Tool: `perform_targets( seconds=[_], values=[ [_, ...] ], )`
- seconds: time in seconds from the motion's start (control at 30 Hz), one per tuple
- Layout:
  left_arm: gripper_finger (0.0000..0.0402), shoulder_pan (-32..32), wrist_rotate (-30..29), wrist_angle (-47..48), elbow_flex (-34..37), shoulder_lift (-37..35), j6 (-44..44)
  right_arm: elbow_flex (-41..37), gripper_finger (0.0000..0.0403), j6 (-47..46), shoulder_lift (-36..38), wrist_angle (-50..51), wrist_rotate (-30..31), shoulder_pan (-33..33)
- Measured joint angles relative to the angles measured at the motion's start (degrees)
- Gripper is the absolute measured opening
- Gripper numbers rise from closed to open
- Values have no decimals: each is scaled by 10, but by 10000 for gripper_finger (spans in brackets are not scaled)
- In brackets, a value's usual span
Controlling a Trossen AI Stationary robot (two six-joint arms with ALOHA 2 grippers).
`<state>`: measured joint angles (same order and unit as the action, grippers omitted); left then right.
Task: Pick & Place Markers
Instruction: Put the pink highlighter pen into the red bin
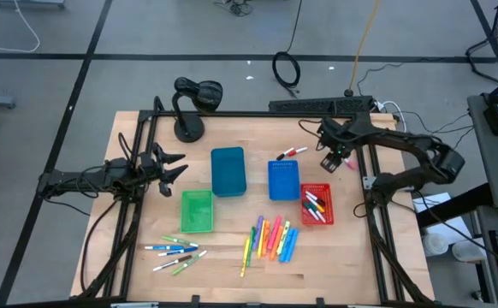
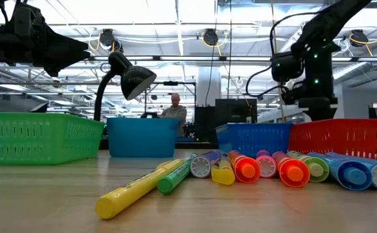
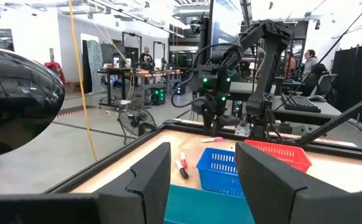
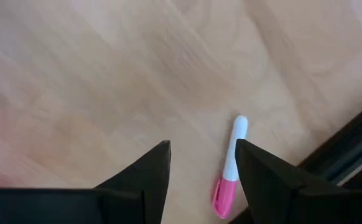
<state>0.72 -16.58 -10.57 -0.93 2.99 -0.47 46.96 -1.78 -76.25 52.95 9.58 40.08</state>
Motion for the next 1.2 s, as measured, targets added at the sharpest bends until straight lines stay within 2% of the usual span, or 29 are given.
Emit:
perform_targets(
  seconds=[0.1, 0.17, 0.57, 0.7, 0.77, 1.07, 1.2],
  values=[
    [184, 0, 0, 0, 0, 0, 0, 0, 169, 9, 15, 35, 53, 1],
    [184, 0, 0, 0, 0, 0, 0, 0, 169, 8, 18, 48, 59, 9],
    [184, 0, 0, 0, 0, 0, 0, -16, 169, -10, 0, 33, 45, 70],
    [184, 0, 0, 0, 0, 0, 0, -17, 169, -22, -15, 37, -33, 94],
    [184, 0, 0, 0, 0, 0, 0, -17, 169, -28, -28, 38, -52, 105],
    [184, 0, 0, 0, 0, 0, 0, -16, 169, -73, -84, 17, -34, 139],
    [184, 0, 0, 0, 0, 0, 0, -16, 169, -92, -97, 14, -20, 135]
  ],
)
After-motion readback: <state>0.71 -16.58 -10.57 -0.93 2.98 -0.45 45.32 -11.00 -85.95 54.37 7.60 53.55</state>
